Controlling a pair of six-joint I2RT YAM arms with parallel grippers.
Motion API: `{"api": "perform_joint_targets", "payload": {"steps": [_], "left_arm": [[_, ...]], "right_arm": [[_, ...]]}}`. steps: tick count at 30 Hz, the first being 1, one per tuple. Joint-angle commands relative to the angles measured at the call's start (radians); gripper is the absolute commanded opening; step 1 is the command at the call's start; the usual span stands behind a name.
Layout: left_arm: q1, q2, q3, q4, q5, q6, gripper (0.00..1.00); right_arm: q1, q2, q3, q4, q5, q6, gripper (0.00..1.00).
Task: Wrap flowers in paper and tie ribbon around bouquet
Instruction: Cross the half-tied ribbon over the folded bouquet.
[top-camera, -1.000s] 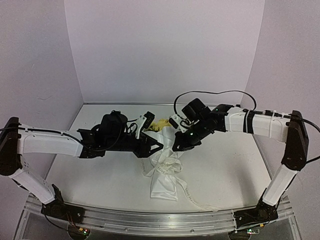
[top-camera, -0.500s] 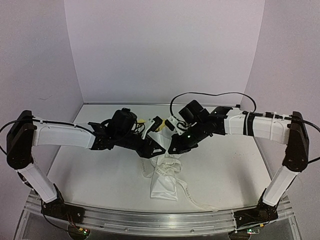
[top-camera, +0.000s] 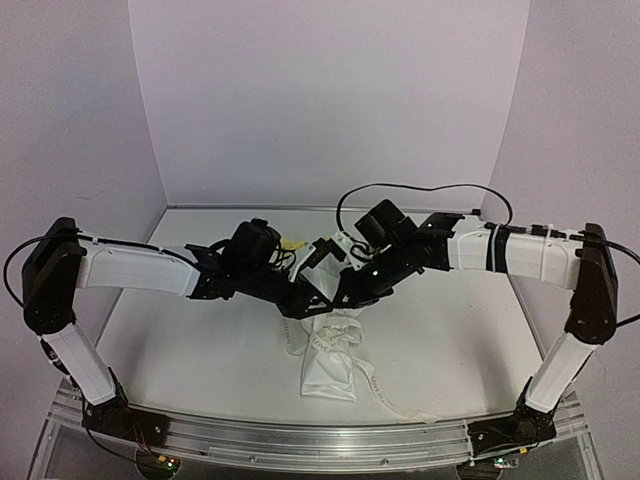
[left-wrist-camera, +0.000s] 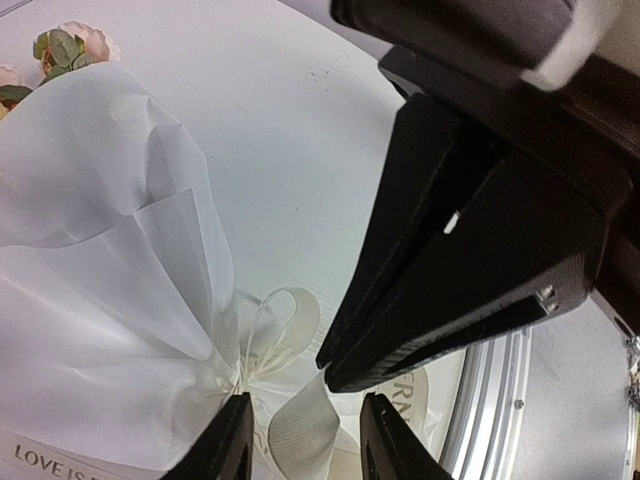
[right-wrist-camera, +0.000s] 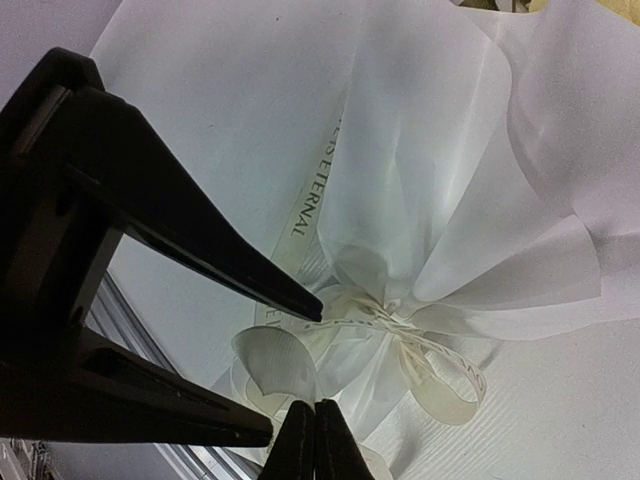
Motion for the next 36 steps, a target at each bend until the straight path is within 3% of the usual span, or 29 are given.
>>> {"api": "perform_joint_targets", "payload": {"steps": [1, 3, 5, 7, 13, 16, 24, 36], "left_arm": [[0.005, 0.009, 0.045, 0.042, 0.020, -0.005, 0.25], [0.005, 0.012, 0.043, 0.056, 0.019, -0.012, 0.10], [0.005, 0.013, 0.035, 0.072, 0.008, -0.025, 0.01], [0.005, 0.007, 0.020, 0.087, -0.017, -0.042, 0.00], [0.007, -0.027, -0.030, 0.133, -0.108, -0.085, 0.00], [0.008, -0.033, -0.038, 0.142, -0.118, -0.097, 0.00], [0.012, -0.060, -0.049, 0.155, -0.151, -0.112, 0.00], [0.016, -0.056, -0.036, 0.140, -0.142, -0.112, 0.00]], "right_arm": [[0.009, -0.015, 0.039, 0.021, 0.002, 0.002, 0.00], [0.009, -0.020, 0.031, 0.021, 0.006, 0.001, 0.00], [0.009, -0.029, 0.019, 0.021, 0.014, -0.003, 0.00], [0.009, -0.052, -0.004, 0.021, 0.032, -0.013, 0.05], [0.009, -0.171, -0.159, 0.130, 0.105, -0.053, 0.44], [0.009, -0.225, -0.254, 0.198, 0.111, -0.083, 0.53], [0.016, -0.286, -0.574, 0.611, 0.035, -0.145, 0.57], [0.057, -0.257, -0.643, 0.632, 0.023, -0.121, 0.47]]}}
